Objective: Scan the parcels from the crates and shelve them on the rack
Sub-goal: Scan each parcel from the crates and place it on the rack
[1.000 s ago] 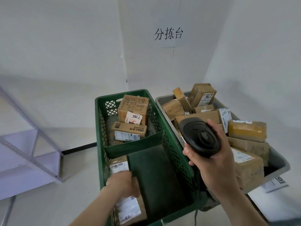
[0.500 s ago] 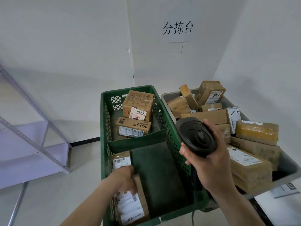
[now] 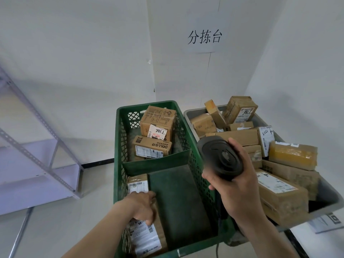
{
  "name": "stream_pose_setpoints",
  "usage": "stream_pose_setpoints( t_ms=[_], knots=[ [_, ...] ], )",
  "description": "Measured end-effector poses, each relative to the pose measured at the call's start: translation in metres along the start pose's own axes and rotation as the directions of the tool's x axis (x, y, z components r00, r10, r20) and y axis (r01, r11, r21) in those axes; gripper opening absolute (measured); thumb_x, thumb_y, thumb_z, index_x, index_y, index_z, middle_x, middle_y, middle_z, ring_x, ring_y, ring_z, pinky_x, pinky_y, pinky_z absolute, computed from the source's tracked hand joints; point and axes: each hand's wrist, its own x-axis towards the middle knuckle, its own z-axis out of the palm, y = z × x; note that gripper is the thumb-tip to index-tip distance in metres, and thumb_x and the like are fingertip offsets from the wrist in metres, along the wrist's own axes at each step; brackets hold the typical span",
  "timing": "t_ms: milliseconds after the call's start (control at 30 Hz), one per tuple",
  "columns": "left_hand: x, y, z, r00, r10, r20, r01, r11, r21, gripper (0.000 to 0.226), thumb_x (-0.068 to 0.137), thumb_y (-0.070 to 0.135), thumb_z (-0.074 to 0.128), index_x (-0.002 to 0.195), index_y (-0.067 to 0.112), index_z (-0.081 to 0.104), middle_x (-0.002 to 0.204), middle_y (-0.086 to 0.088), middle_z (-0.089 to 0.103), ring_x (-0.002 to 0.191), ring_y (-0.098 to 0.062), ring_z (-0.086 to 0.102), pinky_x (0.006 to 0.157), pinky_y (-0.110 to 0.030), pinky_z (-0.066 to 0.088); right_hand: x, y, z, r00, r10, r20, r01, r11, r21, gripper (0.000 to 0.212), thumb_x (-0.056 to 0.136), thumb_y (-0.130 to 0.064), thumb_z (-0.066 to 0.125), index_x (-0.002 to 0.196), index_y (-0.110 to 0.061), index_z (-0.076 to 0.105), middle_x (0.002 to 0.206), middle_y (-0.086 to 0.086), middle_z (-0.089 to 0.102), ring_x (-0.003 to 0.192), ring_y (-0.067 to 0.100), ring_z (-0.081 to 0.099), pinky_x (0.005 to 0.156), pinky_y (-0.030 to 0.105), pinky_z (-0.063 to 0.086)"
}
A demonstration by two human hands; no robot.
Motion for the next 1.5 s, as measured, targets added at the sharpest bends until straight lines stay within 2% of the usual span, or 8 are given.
stream_pose_setpoints(
  t_ms=[333,467,600,733,867,1233,1400,1500],
  knots=[
    [0.005,0.003,-0.003,1.0,-0.006,0.02,0.004,0.997,0.076,0.111,0.067,0.038,0.08,0.159,0.04,0.019,0.158,-0.003,0.038,0.137,-0.031,0.043,0.108,-0.044,0.045,0.003,-0.001,-0.003,1.0,0.005,-0.03,-0.005,1.0,-0.006,0.081,0.074,-0.002,0.087,0.137,-0.035,0.049,0.12,-0.014,0.065,0.107,0.025,0.069,0.087,0.059,0.059],
    [0.009,0.003,-0.003,1.0,0.012,0.019,-0.015,0.988,0.154,0.116,0.067,0.04,0.081,0.157,0.048,0.009,0.158,-0.006,0.028,0.143,-0.033,0.027,0.112,-0.054,0.037,0.005,0.0,-0.003,0.999,0.004,-0.032,-0.004,1.0,-0.003,0.082,0.075,-0.002,0.087,0.133,-0.045,0.049,0.121,-0.013,0.064,0.108,0.026,0.068,0.087,0.059,0.058],
    [0.009,0.007,-0.019,0.994,0.103,0.03,-0.107,0.984,0.145,0.104,0.067,0.034,0.083,0.151,0.051,0.026,0.144,-0.005,0.037,0.134,-0.032,0.037,0.11,-0.05,0.041,0.006,0.002,-0.002,0.999,0.003,-0.034,-0.003,1.0,-0.011,0.086,0.074,-0.002,0.088,0.125,-0.059,0.049,0.119,-0.015,0.064,0.107,0.025,0.069,0.087,0.058,0.059],
    [0.005,0.006,-0.046,0.956,0.221,-0.196,-0.217,0.975,0.043,0.076,0.061,0.039,0.085,0.12,0.043,0.038,0.118,0.004,0.045,0.111,-0.021,0.047,0.101,-0.043,0.047,0.008,0.004,-0.002,1.0,0.009,-0.028,-0.009,1.0,0.005,0.082,0.074,-0.001,0.087,0.132,-0.046,0.049,0.119,-0.012,0.065,0.107,0.025,0.069,0.087,0.059,0.058],
    [0.005,0.003,-0.057,0.876,0.184,-0.445,-0.246,0.966,-0.085,0.073,0.054,0.047,0.088,0.108,0.035,0.04,0.111,0.008,0.042,0.103,-0.016,0.048,0.097,-0.04,0.049,0.008,0.004,0.0,1.0,0.015,-0.027,-0.016,1.0,-0.011,0.086,0.074,-0.003,0.087,0.128,-0.057,0.048,0.12,-0.016,0.064,0.108,0.024,0.069,0.087,0.058,0.059],
    [0.017,0.008,-0.023,0.886,0.229,-0.403,-0.26,0.965,-0.023,0.064,0.065,0.026,0.089,0.108,0.032,0.042,0.118,0.007,0.036,0.108,-0.016,0.049,0.098,-0.032,0.049,0.004,0.002,0.001,0.999,-0.002,-0.035,-0.001,0.998,-0.069,0.088,0.076,-0.005,0.087,0.118,-0.071,0.048,0.119,-0.022,0.064,0.109,0.022,0.068,0.087,0.057,0.06],
    [0.0,0.0,-0.062,0.902,0.228,-0.366,-0.347,0.888,-0.303,0.05,0.067,0.014,0.086,0.103,0.024,0.053,0.11,0.002,0.06,0.095,-0.015,0.064,0.078,-0.027,0.055,-0.005,-0.003,0.001,0.997,0.011,-0.078,-0.02,0.993,-0.118,0.079,0.069,-0.032,0.087,0.133,-0.055,0.046,0.125,-0.019,0.062,0.111,0.024,0.067,0.087,0.057,0.06],
    [-0.015,0.0,-0.094,0.882,0.209,-0.423,-0.449,0.647,-0.617,0.045,0.072,0.003,0.084,0.109,0.013,0.058,0.108,-0.012,0.069,0.088,-0.028,0.075,0.076,-0.037,0.062,-0.011,-0.003,-0.005,0.995,0.054,-0.088,-0.065,0.99,-0.126,0.085,0.068,-0.029,0.09,0.141,-0.039,0.046,0.126,-0.018,0.062,0.111,0.024,0.068,0.087,0.057,0.06]
  ],
)
